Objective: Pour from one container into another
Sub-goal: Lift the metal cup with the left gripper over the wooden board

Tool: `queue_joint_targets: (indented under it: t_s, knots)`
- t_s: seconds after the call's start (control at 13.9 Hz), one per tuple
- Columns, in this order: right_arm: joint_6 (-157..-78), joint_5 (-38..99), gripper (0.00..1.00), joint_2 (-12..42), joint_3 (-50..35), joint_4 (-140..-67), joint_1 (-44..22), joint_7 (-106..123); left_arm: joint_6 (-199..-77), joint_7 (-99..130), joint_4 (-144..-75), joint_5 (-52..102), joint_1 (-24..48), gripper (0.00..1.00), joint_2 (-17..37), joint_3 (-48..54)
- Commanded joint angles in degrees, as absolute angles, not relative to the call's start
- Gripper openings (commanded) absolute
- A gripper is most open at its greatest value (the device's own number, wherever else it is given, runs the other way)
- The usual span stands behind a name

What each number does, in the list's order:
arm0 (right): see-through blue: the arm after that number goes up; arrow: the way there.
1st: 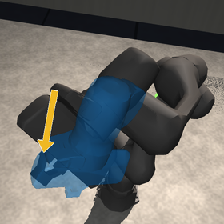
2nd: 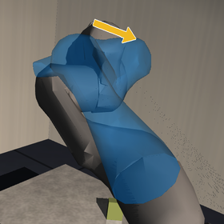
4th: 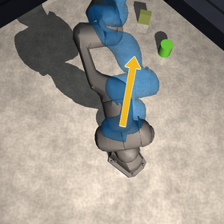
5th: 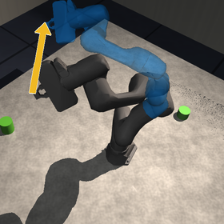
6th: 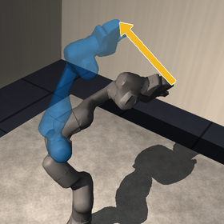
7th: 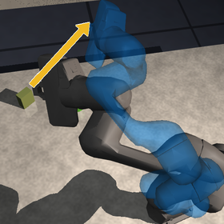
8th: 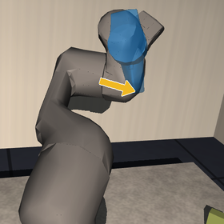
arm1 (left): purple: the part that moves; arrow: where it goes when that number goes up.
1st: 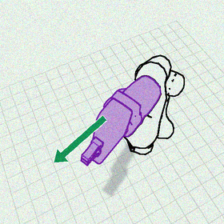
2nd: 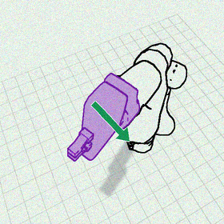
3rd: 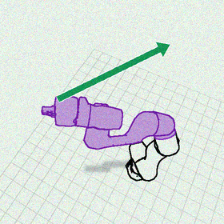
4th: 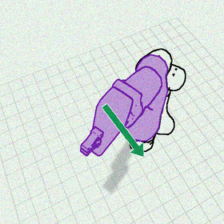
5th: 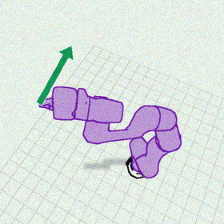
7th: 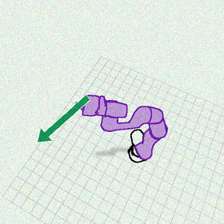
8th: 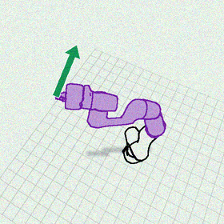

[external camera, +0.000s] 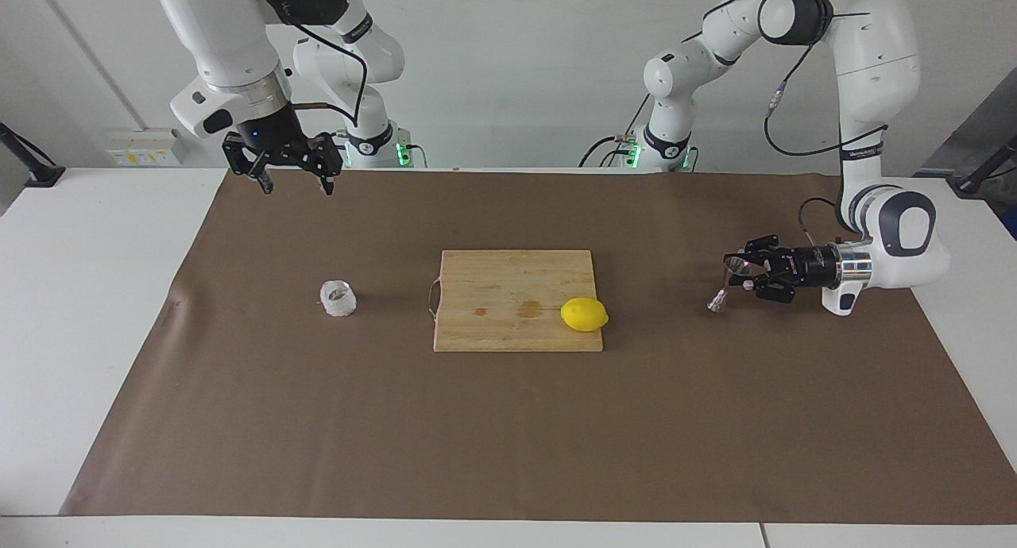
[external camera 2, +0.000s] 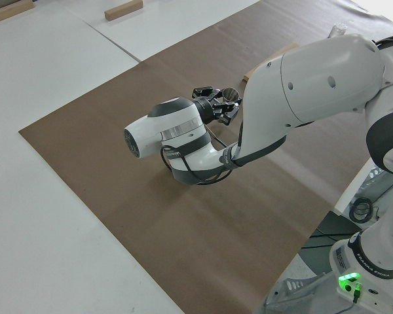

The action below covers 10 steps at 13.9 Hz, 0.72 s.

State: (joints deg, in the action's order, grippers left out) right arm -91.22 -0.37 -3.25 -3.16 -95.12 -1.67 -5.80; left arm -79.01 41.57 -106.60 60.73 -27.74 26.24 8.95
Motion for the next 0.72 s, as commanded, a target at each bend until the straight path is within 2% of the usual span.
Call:
queue_joint_targets:
  t_s: [0.0, 0.36, 0.65]
  knots:
    - [-90.8, 1.1, 1.00, -4.5, -3.6, -96.2, -0.7, -4.0, -79.5, 43.8, -108.5, 64.0, -24.3, 0.00, 22.2, 9.0]
    - [-90.8, 1.1, 1.00, -4.5, -3.5, -96.2, -0.7, -4.0, -81.0, 45.1, -112.3, 72.1, -15.4, 0.00, 17.6, 8.7]
    - [-90.8, 1.1, 1.00, -4.5, -3.6, -96.2, -0.7, -4.0, -88.7, 50.5, -114.3, 79.2, -7.6, 0.00, 14.3, 8.5]
